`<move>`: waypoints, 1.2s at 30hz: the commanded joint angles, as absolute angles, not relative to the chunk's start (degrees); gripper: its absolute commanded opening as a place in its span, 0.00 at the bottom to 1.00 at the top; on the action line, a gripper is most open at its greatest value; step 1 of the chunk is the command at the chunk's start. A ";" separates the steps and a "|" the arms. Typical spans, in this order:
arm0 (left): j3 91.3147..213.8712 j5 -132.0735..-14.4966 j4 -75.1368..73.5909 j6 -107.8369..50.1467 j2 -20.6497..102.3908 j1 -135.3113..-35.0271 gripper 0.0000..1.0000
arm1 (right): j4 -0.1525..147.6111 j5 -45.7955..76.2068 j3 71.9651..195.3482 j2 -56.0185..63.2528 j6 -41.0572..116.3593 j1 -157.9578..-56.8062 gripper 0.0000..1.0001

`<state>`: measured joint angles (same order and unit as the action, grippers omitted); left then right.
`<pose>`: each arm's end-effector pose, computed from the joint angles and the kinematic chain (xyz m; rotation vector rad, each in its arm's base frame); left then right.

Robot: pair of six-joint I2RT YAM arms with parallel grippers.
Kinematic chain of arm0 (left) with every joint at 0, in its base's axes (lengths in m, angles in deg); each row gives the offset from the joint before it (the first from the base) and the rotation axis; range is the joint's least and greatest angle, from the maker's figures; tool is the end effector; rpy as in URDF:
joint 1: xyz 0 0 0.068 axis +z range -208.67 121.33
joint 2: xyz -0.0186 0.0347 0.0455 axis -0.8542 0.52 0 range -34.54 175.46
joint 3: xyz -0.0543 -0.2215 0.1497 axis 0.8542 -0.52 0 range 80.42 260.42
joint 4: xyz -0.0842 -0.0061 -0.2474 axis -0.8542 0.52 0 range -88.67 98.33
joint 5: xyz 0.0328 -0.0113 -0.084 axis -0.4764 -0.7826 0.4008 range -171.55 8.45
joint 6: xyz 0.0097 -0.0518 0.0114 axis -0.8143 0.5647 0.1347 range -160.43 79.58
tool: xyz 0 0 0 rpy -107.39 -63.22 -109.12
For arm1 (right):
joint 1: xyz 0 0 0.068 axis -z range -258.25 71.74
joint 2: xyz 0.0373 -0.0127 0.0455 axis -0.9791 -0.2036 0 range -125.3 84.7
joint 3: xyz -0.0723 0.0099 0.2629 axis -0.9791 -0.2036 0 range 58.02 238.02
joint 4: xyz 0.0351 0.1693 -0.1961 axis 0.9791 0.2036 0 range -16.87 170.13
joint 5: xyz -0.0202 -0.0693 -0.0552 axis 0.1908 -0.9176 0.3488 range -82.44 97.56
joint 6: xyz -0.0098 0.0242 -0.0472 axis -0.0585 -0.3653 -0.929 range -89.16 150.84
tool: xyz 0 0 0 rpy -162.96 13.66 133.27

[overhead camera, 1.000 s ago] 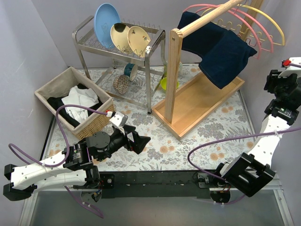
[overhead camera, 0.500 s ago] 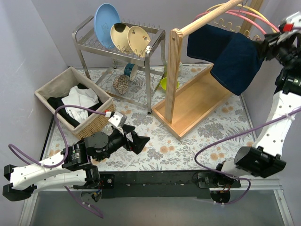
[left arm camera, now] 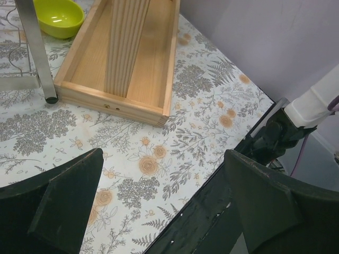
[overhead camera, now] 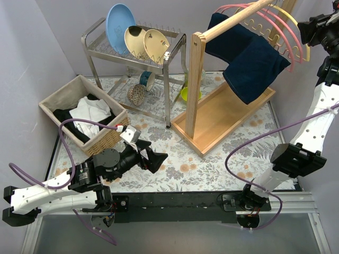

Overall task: Place the skirt on the hanger
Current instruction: Grab a hanger with the right arm

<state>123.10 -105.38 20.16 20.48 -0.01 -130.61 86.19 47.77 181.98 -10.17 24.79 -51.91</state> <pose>0.0575 -0.1298 0.3375 -0.1489 1.9328 -1.2898 0.3011 -0.1233 0.5760 -0.3691 1.3073 -0.0230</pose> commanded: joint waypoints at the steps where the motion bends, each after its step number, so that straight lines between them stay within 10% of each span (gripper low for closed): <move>1: 122.53 -106.77 19.96 18.82 0.09 -130.48 0.98 | 87.19 48.87 188.09 -15.49 24.25 -51.71 0.46; 30: 119.36 -106.68 18.65 14.95 1.59 -130.48 0.98 | 92.21 53.18 184.59 -18.57 17.39 -51.62 0.29; 36: 119.36 -106.51 18.56 14.95 2.03 -130.48 0.98 | 90.98 53.27 181.52 -16.21 16.78 -51.62 0.40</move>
